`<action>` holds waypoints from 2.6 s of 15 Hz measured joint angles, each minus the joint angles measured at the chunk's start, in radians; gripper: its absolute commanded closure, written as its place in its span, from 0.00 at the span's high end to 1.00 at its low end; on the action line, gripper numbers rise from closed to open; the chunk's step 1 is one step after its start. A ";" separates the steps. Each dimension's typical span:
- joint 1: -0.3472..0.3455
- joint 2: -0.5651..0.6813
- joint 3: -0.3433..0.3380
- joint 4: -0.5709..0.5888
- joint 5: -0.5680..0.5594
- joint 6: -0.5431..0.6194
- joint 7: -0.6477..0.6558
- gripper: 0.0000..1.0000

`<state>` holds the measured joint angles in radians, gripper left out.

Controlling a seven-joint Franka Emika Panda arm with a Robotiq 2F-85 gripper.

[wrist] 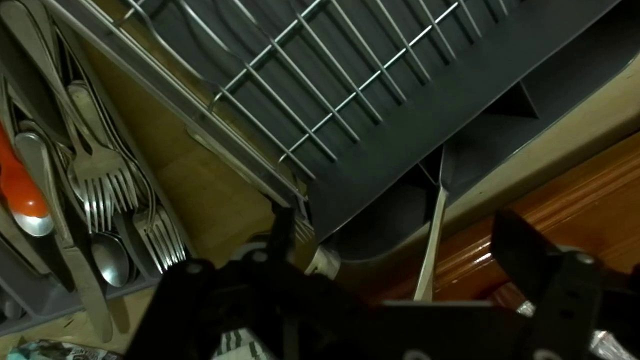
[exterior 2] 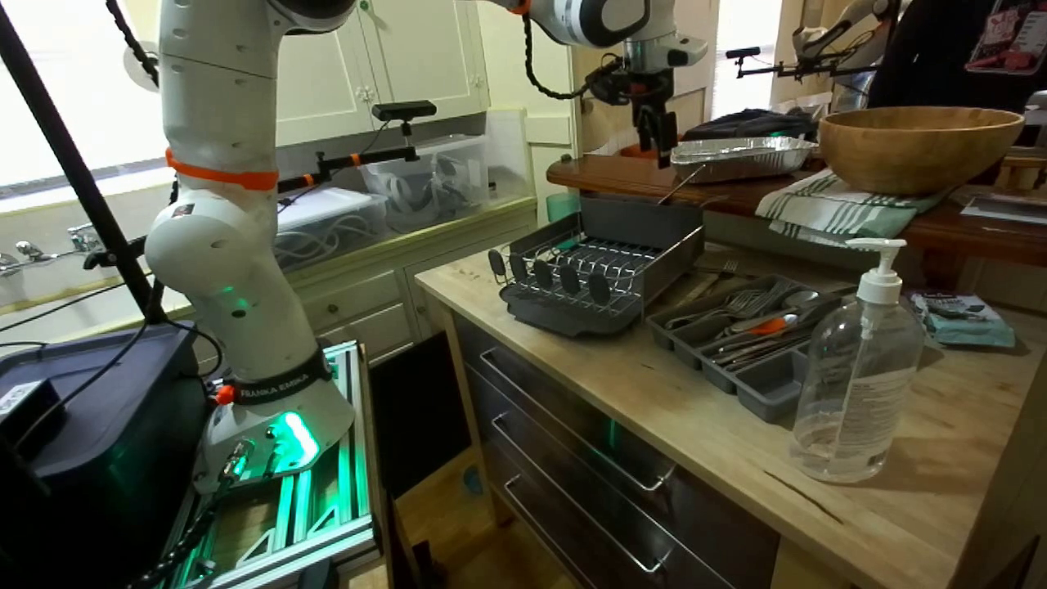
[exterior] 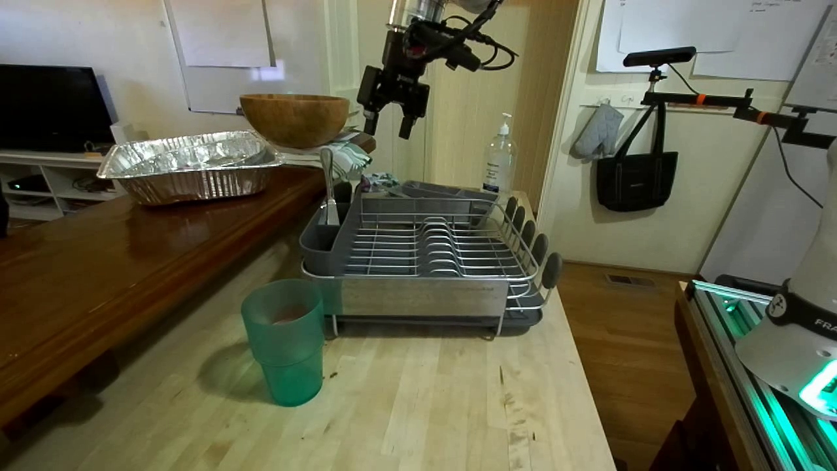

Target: Move the knife from the left rack to the right rack

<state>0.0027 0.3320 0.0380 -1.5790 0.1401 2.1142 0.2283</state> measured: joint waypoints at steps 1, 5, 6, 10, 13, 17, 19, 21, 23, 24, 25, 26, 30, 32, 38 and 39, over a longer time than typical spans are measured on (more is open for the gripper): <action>0.000 0.003 0.000 0.005 0.000 -0.002 0.000 1.00; 0.003 0.010 -0.002 0.013 -0.003 0.007 -0.013 1.00; 0.003 0.024 -0.002 0.031 -0.001 0.009 -0.021 1.00; 0.005 0.139 0.004 0.170 0.004 0.016 -0.025 1.00; 0.008 0.249 0.017 0.304 0.018 0.003 -0.025 1.00; 0.018 0.369 0.027 0.452 0.024 -0.026 -0.022 0.68; 0.017 0.410 0.028 0.506 0.027 -0.037 -0.020 0.50; 0.009 0.440 0.027 0.548 0.033 -0.042 -0.019 0.35; 0.000 0.460 0.026 0.580 0.037 -0.043 -0.017 0.19; -0.003 0.465 0.025 0.590 0.037 -0.043 -0.017 0.11; -0.005 0.468 0.024 0.599 0.037 -0.043 -0.017 0.04; -0.006 0.469 0.024 0.606 0.037 -0.043 -0.017 0.01; -0.005 0.468 0.033 0.623 0.040 -0.043 -0.010 0.02; -0.002 0.464 0.034 0.626 0.040 -0.044 0.007 0.02; 0.015 0.367 0.034 0.624 0.037 -0.048 0.016 0.02; 0.016 0.346 0.034 0.623 0.037 -0.048 0.021 0.02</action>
<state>0.0191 0.6784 0.0719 -0.9557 0.1772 2.0663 0.2497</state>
